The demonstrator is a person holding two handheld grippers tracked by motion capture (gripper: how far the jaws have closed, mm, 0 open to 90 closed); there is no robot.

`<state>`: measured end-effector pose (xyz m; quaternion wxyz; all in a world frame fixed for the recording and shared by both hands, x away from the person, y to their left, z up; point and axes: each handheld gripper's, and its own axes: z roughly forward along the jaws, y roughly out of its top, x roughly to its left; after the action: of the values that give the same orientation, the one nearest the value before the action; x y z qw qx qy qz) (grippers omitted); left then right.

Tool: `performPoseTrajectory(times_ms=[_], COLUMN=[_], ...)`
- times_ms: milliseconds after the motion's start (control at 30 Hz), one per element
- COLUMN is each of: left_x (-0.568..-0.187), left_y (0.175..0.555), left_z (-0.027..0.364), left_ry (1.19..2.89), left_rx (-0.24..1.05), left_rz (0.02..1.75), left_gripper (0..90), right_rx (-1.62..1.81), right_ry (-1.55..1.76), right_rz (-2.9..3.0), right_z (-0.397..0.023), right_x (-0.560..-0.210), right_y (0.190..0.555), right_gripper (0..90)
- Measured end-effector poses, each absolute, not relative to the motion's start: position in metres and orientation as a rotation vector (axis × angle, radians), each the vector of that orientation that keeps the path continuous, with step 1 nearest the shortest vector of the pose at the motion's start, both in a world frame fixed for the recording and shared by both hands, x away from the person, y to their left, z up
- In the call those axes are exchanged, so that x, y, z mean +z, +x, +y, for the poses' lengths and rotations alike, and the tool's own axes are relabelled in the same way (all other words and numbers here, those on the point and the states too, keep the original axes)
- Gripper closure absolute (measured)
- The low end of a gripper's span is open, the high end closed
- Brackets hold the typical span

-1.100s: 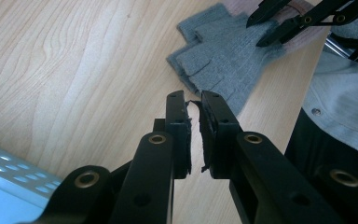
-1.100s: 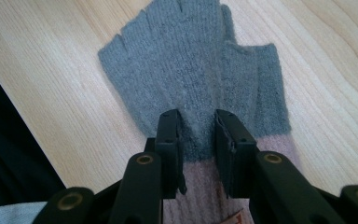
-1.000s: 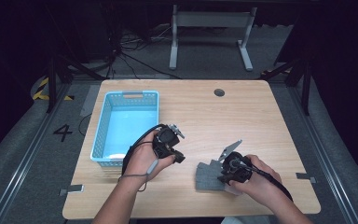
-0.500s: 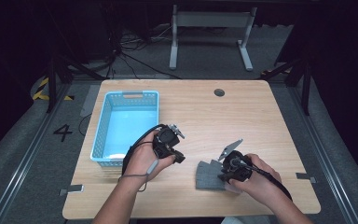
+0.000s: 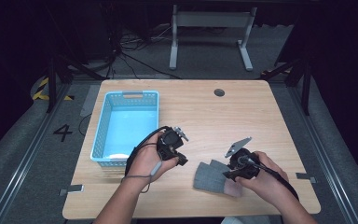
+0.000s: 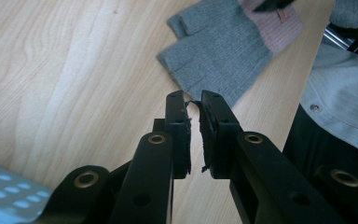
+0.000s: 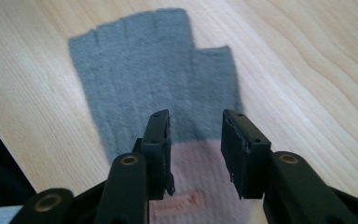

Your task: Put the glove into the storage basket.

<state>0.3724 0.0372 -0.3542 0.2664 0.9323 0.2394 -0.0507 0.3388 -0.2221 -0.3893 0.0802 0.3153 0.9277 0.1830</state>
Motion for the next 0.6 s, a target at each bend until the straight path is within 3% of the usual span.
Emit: performPoseTrajectory(times_ms=[600], left_x=[-0.368], left_y=[0.375], left_z=[0.016], left_ry=[2.577], left_rx=[-0.19], left_rz=[0.589], left_gripper=[82.0], right_rx=[0.392], right_ry=[1.073], right_rz=[2.816], right_z=[-0.281], right_x=[-0.4], right_y=[0.339], right_gripper=[64.5])
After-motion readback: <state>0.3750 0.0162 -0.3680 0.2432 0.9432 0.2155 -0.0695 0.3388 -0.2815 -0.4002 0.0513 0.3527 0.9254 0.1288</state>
